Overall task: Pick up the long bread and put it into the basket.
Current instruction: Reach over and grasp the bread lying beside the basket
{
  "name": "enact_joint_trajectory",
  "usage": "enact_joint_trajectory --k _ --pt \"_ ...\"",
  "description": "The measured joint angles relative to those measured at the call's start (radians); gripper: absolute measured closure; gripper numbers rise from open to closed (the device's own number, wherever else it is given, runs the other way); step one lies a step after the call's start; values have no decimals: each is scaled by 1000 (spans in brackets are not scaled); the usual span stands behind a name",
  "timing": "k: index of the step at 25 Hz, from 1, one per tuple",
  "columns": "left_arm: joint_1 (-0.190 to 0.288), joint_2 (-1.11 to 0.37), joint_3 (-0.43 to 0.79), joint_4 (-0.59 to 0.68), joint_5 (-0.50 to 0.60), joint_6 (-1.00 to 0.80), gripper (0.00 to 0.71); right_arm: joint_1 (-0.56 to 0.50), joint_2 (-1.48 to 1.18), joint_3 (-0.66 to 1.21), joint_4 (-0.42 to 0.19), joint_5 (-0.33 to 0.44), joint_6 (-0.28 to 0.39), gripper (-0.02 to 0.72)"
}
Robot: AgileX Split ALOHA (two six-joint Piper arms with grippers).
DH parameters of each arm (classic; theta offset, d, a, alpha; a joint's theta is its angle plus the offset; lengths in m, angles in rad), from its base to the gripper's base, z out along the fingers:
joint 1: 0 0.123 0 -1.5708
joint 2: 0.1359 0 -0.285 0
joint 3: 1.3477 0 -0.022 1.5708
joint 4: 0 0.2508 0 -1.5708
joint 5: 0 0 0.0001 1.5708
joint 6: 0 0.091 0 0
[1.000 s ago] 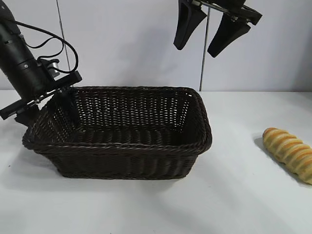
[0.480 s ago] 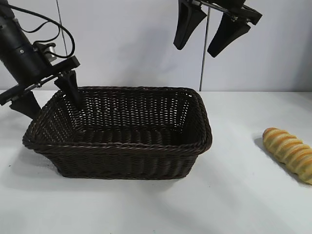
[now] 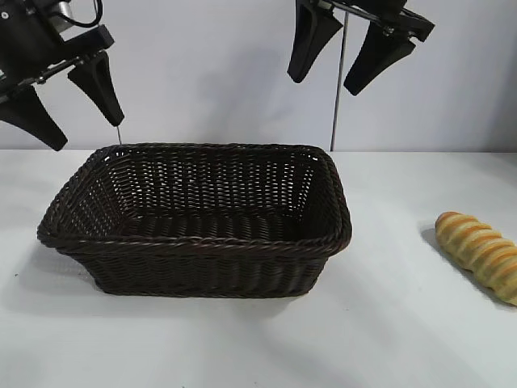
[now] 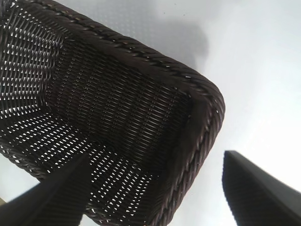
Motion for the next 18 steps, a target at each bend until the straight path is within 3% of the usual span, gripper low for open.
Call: enact_joint_trajectory --k 7,11,18 --pt "0 -3 0 -46 10 1 148 0 0 0 -11 -2 26 146" --pt "0 -3 0 -48 11 1 148 -20 0 0 -82 -1 34 146" --pt "0 -3 0 -49 11 1 148 -160 0 0 -202 -1 44 146"
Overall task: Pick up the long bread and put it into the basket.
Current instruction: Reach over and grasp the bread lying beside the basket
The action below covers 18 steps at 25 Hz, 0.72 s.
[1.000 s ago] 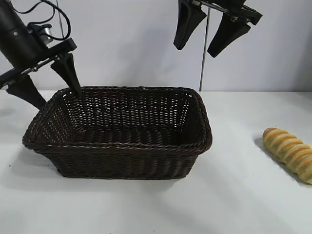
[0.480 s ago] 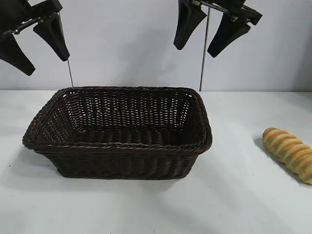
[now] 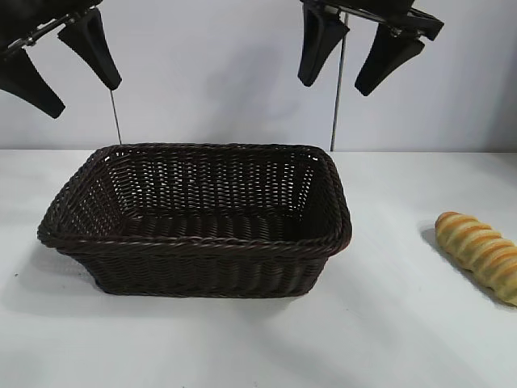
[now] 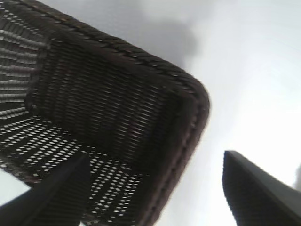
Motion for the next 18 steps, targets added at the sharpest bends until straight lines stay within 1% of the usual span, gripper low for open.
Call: enact_joint_trajectory --k 4,6,9,11,15,18 --pt "0 0 0 0 -2 0 148 -74 0 0 -23 0 2 146" --pt "0 0 0 0 -3 0 148 -96 -3 7 -45 -1 2 146" --pt "0 0 0 0 -4 0 148 -117 -25 68 -97 -1 2 146" --pt "0 0 0 0 -4 0 148 -130 -48 126 -113 -1 2 146" --pt "0 0 0 0 -9 0 148 -137 -95 249 -121 -1 -3 146" --pt "0 0 0 -1 -11 0 148 -136 -105 334 -105 -5 -41 146"
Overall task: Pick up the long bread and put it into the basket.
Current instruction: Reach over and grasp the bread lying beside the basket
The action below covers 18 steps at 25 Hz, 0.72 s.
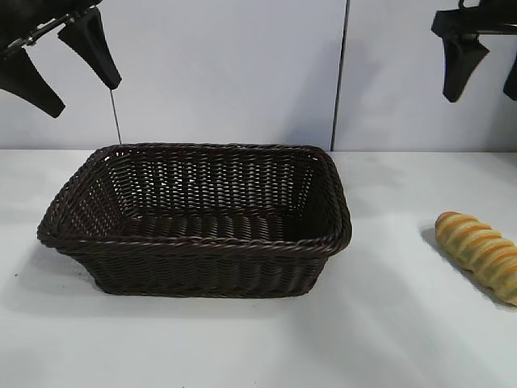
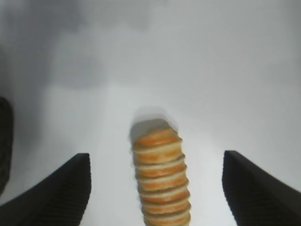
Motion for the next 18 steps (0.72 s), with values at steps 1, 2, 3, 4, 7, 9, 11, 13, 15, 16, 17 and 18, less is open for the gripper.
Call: enact_joint_trajectory --k 1,2,3,4,7,9,11,13,15,16,17,18 --pt "0 0 0 0 -1 0 148 0 0 31 8 -1 -19 146" --pt "0 0 0 0 -1 0 148 0 0 63 18 -2 -35 146" --pt "0 0 0 0 -1 0 148 0 0 87 22 -3 -45 146" --pt "0 0 0 0 -1 0 148 0 0 113 25 -4 -50 146" --pt "0 0 0 0 -4 0 148 0 0 178 27 -33 -59 146" --pt "0 0 0 0 -4 0 148 0 0 220 19 -74 -61 146" --pt "0 0 0 0 -5 0 148 0 0 254 8 -125 -62 146" --pt "0 0 0 0 -5 0 148 0 0 279 -10 -161 -62 146" --pt "0 0 0 0 -5 0 148 0 0 290 -25 -190 -53 146" --pt "0 0 0 0 -5 0 148 0 0 294 -34 -202 -47 146" --pt "0 0 0 0 -5 0 148 0 0 294 -40 -216 -42 146" --pt "0 0 0 0 -5 0 148 0 0 294 -44 -232 -37 146"
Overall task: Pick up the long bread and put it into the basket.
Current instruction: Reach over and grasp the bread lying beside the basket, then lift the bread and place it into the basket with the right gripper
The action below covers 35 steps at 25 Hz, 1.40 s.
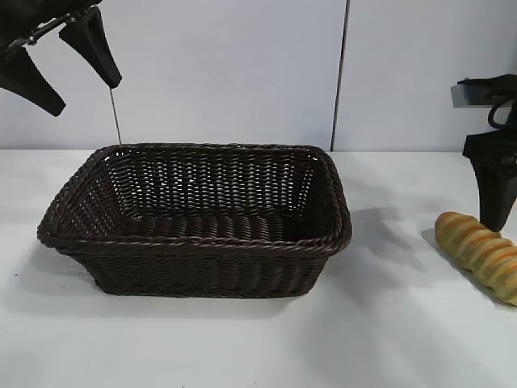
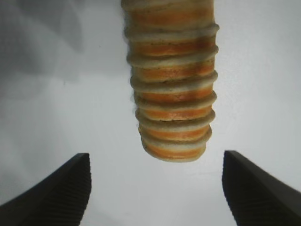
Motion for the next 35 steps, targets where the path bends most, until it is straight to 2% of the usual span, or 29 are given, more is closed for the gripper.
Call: enact_joint_trajectory --k 11,13,15,19,20,28,35 --pt "0 0 0 0 0 0 148 0 141 0 -2 -90 27 146" --pt "0 0 0 0 0 0 148 0 154 0 5 -101 28 167" --pt "0 0 0 0 0 1 148 2 158 0 11 -107 28 256" --pt "0 0 0 0 0 1 148 2 158 0 11 -108 28 502" --pt "0 0 0 0 0 1 148 2 158 0 11 -107 28 538" --pt "0 0 0 0 0 1 148 2 94 0 16 -84 31 558" --pt "0 0 0 0 0 1 148 2 -45 -81 69 26 34 562"
